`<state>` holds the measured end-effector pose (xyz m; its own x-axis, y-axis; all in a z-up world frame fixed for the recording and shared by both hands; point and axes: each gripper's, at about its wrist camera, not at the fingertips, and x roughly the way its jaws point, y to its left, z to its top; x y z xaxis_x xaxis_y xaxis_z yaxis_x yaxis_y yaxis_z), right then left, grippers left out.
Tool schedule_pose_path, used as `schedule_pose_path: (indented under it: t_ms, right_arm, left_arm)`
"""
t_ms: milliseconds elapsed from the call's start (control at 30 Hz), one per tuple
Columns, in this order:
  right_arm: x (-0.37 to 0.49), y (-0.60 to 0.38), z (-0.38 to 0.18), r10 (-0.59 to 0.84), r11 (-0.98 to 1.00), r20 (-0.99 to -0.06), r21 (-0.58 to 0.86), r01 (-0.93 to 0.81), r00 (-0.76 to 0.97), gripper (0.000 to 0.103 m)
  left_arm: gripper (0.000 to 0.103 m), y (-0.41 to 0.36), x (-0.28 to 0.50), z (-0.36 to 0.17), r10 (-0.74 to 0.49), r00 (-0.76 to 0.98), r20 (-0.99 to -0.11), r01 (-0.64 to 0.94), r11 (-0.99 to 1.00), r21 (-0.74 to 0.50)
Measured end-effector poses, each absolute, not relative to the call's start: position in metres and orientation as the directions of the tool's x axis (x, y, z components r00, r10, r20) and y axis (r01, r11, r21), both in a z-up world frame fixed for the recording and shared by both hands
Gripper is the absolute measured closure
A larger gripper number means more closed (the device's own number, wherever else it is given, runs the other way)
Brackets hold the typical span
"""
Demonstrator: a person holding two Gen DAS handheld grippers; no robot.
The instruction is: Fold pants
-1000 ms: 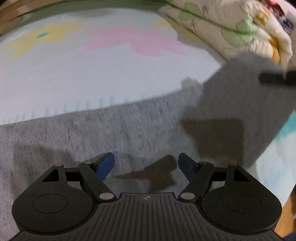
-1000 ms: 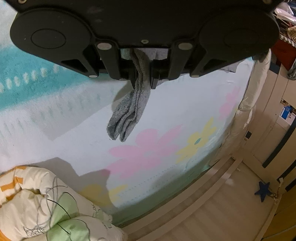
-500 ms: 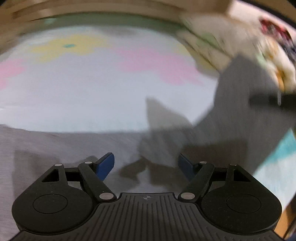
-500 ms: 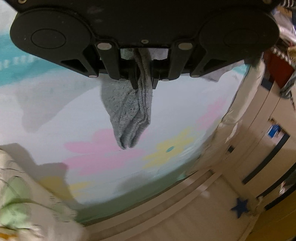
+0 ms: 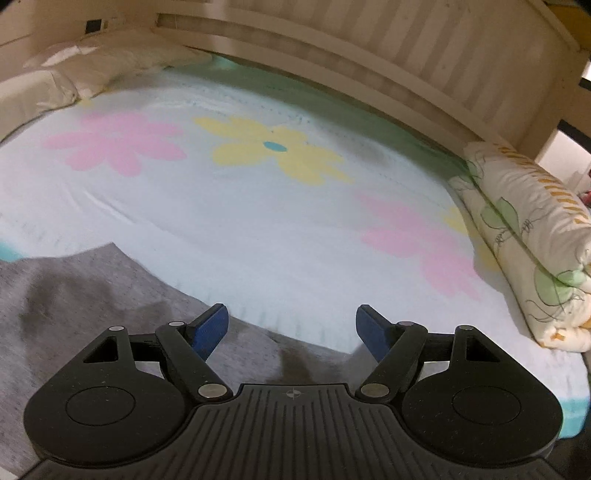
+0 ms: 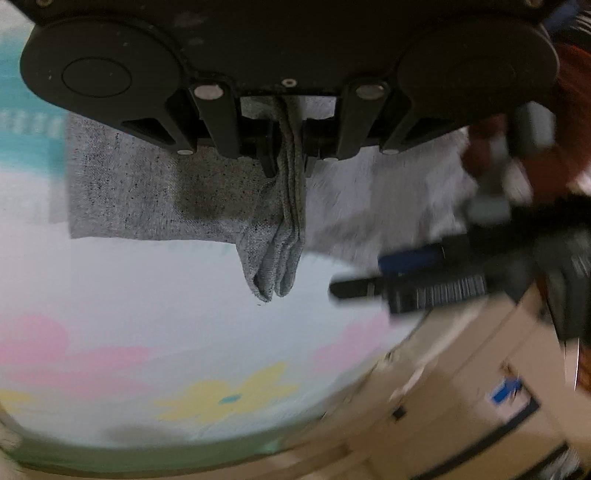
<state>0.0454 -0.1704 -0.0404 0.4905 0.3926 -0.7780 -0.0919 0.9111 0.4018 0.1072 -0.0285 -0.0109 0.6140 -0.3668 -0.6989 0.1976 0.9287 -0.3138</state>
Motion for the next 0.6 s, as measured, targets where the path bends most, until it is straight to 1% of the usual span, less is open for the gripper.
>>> schedule_pose_path:
  t_ms: [133, 167, 233, 367, 500, 533, 567, 600]
  right_arm:
    - [0.047, -0.148, -0.062, 0.407, 0.908, -0.794, 0.405, -0.107, 0.45, 0.075]
    - [0.049, -0.145, -0.064, 0.422, 0.901, -0.79, 0.419, -0.113, 0.445, 0.061]
    - [0.05, -0.145, -0.064, 0.437, 0.894, -0.781, 0.432, -0.12, 0.447, 0.05]
    - [0.056, -0.157, -0.048, 0.441, 0.891, -0.756, 0.434, -0.134, 0.484, 0.05]
    - [0.056, -0.201, -0.04, 0.361, 0.912, -0.753, 0.408, -0.04, 0.551, 0.05]
    - [0.056, -0.217, -0.042, 0.335, 0.913, -0.758, 0.408, 0.007, 0.559, 0.054]
    - [0.056, -0.232, -0.044, 0.307, 0.912, -0.769, 0.405, 0.057, 0.56, 0.07]
    - [0.056, -0.245, -0.047, 0.286, 0.911, -0.779, 0.402, 0.094, 0.558, 0.077]
  left_arm:
    - [0.028, -0.019, 0.106, -0.01, -0.364, 0.613, -0.701, 0.198, 0.93, -0.309]
    - [0.028, -0.017, 0.107, -0.01, -0.363, 0.613, -0.702, 0.198, 0.93, -0.309]
    - [0.028, -0.007, 0.105, -0.01, -0.359, 0.615, -0.702, 0.197, 0.932, -0.303]
    - [0.028, 0.002, 0.103, -0.014, -0.356, 0.601, -0.716, 0.199, 0.934, -0.298]
    - [0.027, -0.001, 0.1, -0.025, -0.363, 0.562, -0.743, 0.242, 0.931, -0.272]
    - [0.027, -0.005, 0.099, -0.029, -0.368, 0.546, -0.752, 0.265, 0.928, -0.262]
    - [0.027, -0.009, 0.097, -0.032, -0.375, 0.528, -0.762, 0.291, 0.923, -0.253]
    - [0.027, -0.015, 0.094, -0.036, -0.383, 0.507, -0.772, 0.322, 0.915, -0.242]
